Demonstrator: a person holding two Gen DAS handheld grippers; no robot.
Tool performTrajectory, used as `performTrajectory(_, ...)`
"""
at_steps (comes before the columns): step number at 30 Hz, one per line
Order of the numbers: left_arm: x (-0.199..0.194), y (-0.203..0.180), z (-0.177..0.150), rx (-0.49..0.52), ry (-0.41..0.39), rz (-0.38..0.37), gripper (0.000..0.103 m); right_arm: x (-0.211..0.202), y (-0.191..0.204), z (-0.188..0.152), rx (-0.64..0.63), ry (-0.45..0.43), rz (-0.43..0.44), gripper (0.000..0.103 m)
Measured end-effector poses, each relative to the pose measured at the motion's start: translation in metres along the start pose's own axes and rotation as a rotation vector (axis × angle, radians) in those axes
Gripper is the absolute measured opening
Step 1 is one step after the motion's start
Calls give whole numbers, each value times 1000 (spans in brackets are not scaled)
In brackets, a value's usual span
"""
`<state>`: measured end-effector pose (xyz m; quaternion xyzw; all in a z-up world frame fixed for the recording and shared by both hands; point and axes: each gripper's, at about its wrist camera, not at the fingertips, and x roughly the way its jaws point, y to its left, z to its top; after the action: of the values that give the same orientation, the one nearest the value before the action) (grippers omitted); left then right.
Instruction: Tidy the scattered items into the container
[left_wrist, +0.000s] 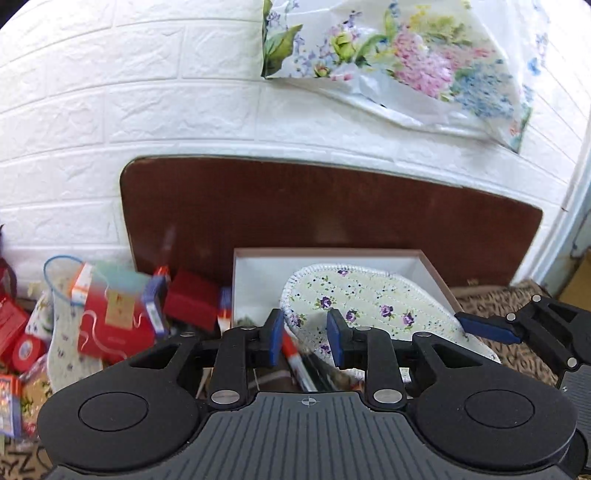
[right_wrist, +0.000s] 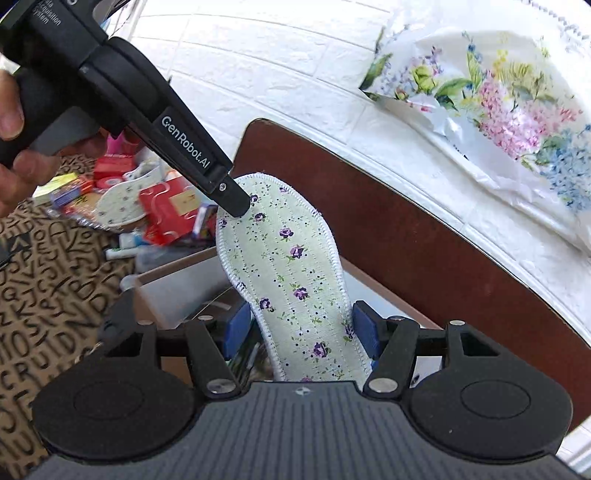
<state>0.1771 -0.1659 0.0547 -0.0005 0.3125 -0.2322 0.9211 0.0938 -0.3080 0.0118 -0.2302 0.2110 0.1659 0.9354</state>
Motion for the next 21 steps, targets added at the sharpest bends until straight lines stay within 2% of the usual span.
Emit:
performTrajectory(1,7,0,2,-2,-4,2,48,9,-5,0,8,-8,-4,69)
performTrajectory(2,16,1,3,-6,-6,2,63,17,-7,-4,13,-22,-10,77)
performTrajectory(3,24,1,2,-16,-4,5,83,26,-9,-8,18,-32,-19,86)
performTrajectory(4,30,3,-1,-35,-6,21,91,33,-11,-12,27,-26,-42,96)
performTrajectory(5,34,5,-4,-53,-11,47,99,40,-13,-16,42,-9,-67,96)
performTrajectory(11,42,22,-29,-78,6,81,100,42,-19,-43,208,39,-89,98)
performTrajectory(15,26,25,-47,-82,-19,83,101,22,-19,-54,382,-5,-55,102)
performTrajectory(21,-10,16,-81,-48,-68,123,103,-17,-10,-64,540,-53,-20,102)
